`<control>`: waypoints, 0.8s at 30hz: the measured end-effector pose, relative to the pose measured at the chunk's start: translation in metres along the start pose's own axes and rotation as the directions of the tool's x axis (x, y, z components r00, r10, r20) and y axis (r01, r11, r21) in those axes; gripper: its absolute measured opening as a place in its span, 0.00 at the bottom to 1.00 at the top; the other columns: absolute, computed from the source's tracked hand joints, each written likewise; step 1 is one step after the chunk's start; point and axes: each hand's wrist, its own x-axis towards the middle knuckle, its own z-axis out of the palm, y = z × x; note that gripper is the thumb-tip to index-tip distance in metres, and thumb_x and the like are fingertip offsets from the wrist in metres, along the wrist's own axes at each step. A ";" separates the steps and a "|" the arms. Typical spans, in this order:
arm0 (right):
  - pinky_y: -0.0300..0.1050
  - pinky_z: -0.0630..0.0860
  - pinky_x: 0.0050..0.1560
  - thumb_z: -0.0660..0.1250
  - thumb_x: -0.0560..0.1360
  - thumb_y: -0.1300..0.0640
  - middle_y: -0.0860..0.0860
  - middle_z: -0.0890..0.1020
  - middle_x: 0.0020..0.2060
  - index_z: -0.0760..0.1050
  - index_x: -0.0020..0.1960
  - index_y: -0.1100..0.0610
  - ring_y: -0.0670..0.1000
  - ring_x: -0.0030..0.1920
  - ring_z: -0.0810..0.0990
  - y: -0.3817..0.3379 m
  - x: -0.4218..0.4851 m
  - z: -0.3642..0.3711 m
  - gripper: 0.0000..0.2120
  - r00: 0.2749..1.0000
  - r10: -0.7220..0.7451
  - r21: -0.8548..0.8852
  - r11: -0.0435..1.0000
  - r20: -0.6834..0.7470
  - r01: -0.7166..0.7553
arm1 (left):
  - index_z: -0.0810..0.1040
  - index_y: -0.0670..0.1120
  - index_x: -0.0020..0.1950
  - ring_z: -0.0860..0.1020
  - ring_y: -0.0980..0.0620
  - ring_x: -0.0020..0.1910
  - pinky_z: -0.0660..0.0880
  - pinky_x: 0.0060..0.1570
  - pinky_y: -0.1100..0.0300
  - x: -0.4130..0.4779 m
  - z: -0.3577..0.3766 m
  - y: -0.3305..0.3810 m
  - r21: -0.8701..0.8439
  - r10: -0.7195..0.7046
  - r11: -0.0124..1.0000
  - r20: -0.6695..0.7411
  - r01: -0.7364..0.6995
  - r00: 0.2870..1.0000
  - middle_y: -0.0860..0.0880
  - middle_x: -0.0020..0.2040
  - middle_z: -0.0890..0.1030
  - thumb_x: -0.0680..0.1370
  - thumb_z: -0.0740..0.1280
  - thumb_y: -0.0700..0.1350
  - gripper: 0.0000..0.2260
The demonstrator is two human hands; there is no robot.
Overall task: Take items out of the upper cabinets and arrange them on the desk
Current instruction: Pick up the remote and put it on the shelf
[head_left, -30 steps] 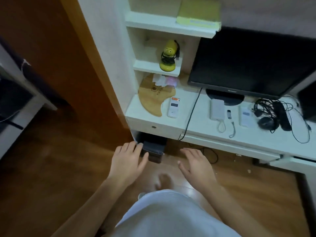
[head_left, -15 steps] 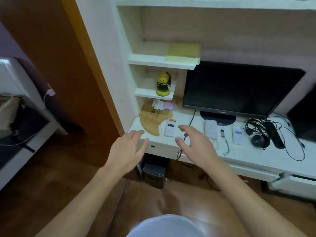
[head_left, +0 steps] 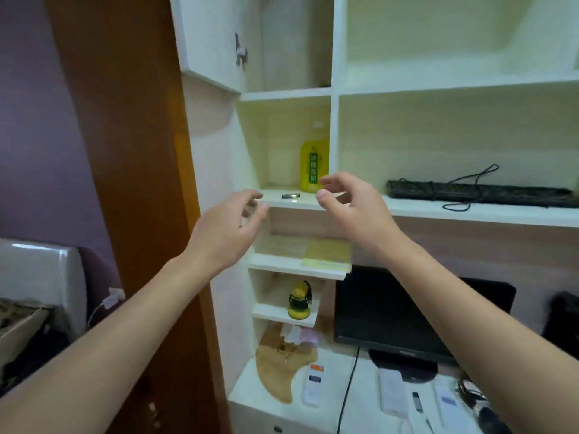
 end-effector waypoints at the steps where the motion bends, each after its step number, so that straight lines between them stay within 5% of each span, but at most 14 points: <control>1: 0.47 0.80 0.50 0.66 0.79 0.48 0.43 0.83 0.50 0.78 0.62 0.51 0.44 0.45 0.82 -0.009 0.012 -0.005 0.13 1.000 -0.018 0.017 1.000 -0.022 0.019 | 0.74 0.51 0.69 0.78 0.56 0.54 0.76 0.52 0.53 0.012 -0.012 0.005 -0.027 0.013 1.000 -0.044 -0.014 0.999 0.55 0.60 0.80 0.83 0.54 0.61 0.21; 9: 0.58 0.82 0.49 0.65 0.72 0.42 0.48 0.85 0.45 0.81 0.54 0.50 0.51 0.45 0.85 -0.089 0.091 -0.018 0.16 0.983 -0.159 0.099 0.981 -0.096 0.168 | 0.78 0.52 0.55 0.77 0.60 0.44 0.68 0.40 0.65 0.075 -0.107 0.014 -0.119 0.055 0.987 -0.373 -0.106 0.926 0.60 0.44 0.79 0.84 0.57 0.57 0.14; 13: 0.59 0.82 0.48 0.66 0.74 0.45 0.48 0.86 0.43 0.81 0.52 0.49 0.48 0.43 0.86 -0.127 0.131 -0.008 0.11 0.967 -0.230 0.107 0.964 -0.107 0.242 | 0.78 0.51 0.54 0.78 0.59 0.46 0.66 0.38 0.70 0.103 -0.148 0.003 -0.107 0.046 0.988 -0.466 -0.108 0.884 0.58 0.45 0.80 0.84 0.56 0.56 0.14; 24: 0.55 0.83 0.48 0.67 0.78 0.52 0.48 0.85 0.44 0.81 0.56 0.54 0.47 0.41 0.85 -0.196 0.228 0.035 0.09 0.940 -0.298 0.036 0.951 -0.165 0.308 | 0.75 0.51 0.62 0.81 0.51 0.54 0.80 0.52 0.52 0.189 -0.192 -0.051 -0.230 0.016 0.965 -0.422 -0.124 0.906 0.53 0.56 0.81 0.83 0.58 0.58 0.15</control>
